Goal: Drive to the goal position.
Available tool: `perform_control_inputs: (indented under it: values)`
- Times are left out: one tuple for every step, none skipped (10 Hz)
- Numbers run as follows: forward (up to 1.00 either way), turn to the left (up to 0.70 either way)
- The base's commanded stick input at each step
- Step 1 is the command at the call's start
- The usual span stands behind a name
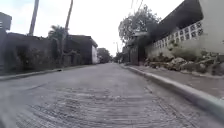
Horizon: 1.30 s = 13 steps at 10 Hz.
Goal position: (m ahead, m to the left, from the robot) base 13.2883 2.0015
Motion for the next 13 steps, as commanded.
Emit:
perform_control_inputs:
  values:
    - [1.00, 0.00]
    - [1.00, -0.20]
    - [1.00, -0.39]
    - [1.00, -0.21]
    - [1.00, 0.00]
    - [1.00, 0.00]
    - [1.00, 0.00]
    - [1.00, 0.00]
    - [1.00, 0.00]
    - [1.00, -0.01]
    - [1.00, -0.02]
    - [1.00, -0.06]
    - [1.00, -0.25]
